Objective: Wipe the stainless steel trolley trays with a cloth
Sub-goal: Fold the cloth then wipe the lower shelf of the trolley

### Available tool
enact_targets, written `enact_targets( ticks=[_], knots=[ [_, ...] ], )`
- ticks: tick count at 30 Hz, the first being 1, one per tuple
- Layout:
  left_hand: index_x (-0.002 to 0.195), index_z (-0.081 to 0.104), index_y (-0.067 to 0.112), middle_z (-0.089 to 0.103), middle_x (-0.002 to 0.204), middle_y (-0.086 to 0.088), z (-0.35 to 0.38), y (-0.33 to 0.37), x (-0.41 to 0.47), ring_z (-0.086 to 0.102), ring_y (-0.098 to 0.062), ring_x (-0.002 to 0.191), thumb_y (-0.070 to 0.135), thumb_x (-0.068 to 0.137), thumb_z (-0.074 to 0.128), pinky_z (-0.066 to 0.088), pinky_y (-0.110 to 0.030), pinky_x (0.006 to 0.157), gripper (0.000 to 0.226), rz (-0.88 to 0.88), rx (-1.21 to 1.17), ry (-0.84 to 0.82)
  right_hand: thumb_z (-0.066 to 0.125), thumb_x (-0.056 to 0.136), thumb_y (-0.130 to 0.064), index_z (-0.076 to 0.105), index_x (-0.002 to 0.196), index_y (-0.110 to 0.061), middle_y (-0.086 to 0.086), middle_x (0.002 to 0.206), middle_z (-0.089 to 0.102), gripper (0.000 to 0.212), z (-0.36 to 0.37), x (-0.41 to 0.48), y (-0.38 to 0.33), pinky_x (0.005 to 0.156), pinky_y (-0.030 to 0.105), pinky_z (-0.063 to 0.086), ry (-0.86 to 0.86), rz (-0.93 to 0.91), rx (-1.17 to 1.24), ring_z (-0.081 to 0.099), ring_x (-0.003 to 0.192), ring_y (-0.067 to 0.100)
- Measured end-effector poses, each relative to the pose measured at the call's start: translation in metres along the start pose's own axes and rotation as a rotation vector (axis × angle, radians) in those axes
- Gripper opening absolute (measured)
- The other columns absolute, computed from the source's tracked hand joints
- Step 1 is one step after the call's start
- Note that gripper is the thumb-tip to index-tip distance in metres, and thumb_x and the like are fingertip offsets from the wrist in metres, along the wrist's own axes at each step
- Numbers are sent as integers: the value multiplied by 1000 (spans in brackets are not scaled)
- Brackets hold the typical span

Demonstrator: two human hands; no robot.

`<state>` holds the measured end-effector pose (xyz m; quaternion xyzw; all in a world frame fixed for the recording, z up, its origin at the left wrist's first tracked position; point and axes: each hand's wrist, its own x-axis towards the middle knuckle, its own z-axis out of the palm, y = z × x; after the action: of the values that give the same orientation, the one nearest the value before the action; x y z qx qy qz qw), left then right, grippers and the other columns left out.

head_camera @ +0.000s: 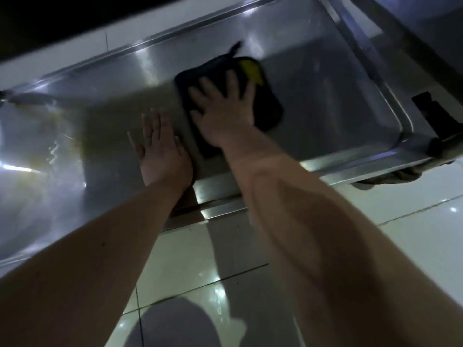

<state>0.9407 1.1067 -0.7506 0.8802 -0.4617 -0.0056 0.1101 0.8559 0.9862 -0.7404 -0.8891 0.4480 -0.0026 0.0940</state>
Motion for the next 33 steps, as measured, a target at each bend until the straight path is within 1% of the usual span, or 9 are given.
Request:
enact_targets(
  ticks=[2, 4, 11, 15, 17, 21, 25, 30, 33],
  knots=[
    [155, 2, 12, -2, 164, -5, 0, -4, 0, -10, -20, 150, 18, 102, 24, -11, -47, 119, 58, -39, 2, -11, 15, 99, -60, 5, 152, -47, -15, 163, -1, 56, 5, -5, -26, 110, 67, -12, -53, -196, -32, -12, 148, 33],
    [156, 1, 16, -5, 164, -1, 0, -6, 3, -13, -19, 149, 24, 104, 22, -12, -49, 118, 57, -63, 11, -48, 16, 98, -62, 8, 152, -48, -16, 163, 2, 56, 4, -1, -15, 113, 63, -11, -49, -218, -23, -10, 149, 29],
    [155, 3, 33, -6, 163, 10, 4, -2, 13, -14, -19, 149, 38, 103, 17, -11, -55, 117, 54, -11, 67, -160, 20, 97, -62, 11, 152, -46, -11, 163, 5, 58, -25, 9, 149, 113, 65, -5, 54, 306, 9, -5, 149, 33],
    [155, 2, 35, -3, 163, 11, 6, 0, 13, -8, -17, 150, 41, 102, 15, -10, -54, 117, 54, -17, 78, -165, 13, 97, -61, 4, 153, -43, -9, 164, -2, 60, -20, 0, 155, 111, 68, -7, 58, 450, 10, -10, 148, 39],
    [155, 3, 36, -2, 163, 12, 7, 0, 13, -7, -17, 150, 41, 102, 16, -9, -54, 117, 54, -16, 75, -160, 15, 97, -59, 3, 153, -42, -10, 164, -3, 60, -15, -3, 110, 109, 70, -7, 43, 407, 28, -11, 147, 41],
    [155, 4, 33, -4, 163, 12, 7, -4, 13, -8, -15, 149, 37, 102, 17, -8, -54, 117, 55, -21, 80, -156, 16, 97, -60, 6, 153, -44, -12, 163, 0, 59, 9, -45, 2, 109, 69, -10, 20, 28, 8, -11, 147, 39],
    [155, 3, 32, -4, 163, 11, 7, -6, 11, -9, -15, 149, 38, 102, 16, -8, -54, 117, 55, -16, 71, -163, 16, 97, -62, 9, 150, -50, -15, 163, 4, 56, 12, -74, 23, 113, 63, -8, 31, -62, -42, -7, 149, 31],
    [155, 5, 34, 1, 163, 10, 9, -5, 13, -5, -20, 150, 39, 102, 16, -7, -57, 117, 55, -3, 57, -143, 22, 96, -62, 10, 150, -51, -15, 163, 4, 56, -9, -96, 154, 114, 62, -2, 34, 373, -32, -3, 149, 33],
    [155, 6, 32, 1, 164, 7, 11, -3, 11, -5, -22, 150, 39, 101, 15, -7, -58, 116, 55, 7, 65, -133, 15, 96, -61, 6, 152, -47, -12, 163, 0, 58, -11, -109, 164, 112, 66, -5, 34, 583, -8, -7, 148, 37]
  ],
)
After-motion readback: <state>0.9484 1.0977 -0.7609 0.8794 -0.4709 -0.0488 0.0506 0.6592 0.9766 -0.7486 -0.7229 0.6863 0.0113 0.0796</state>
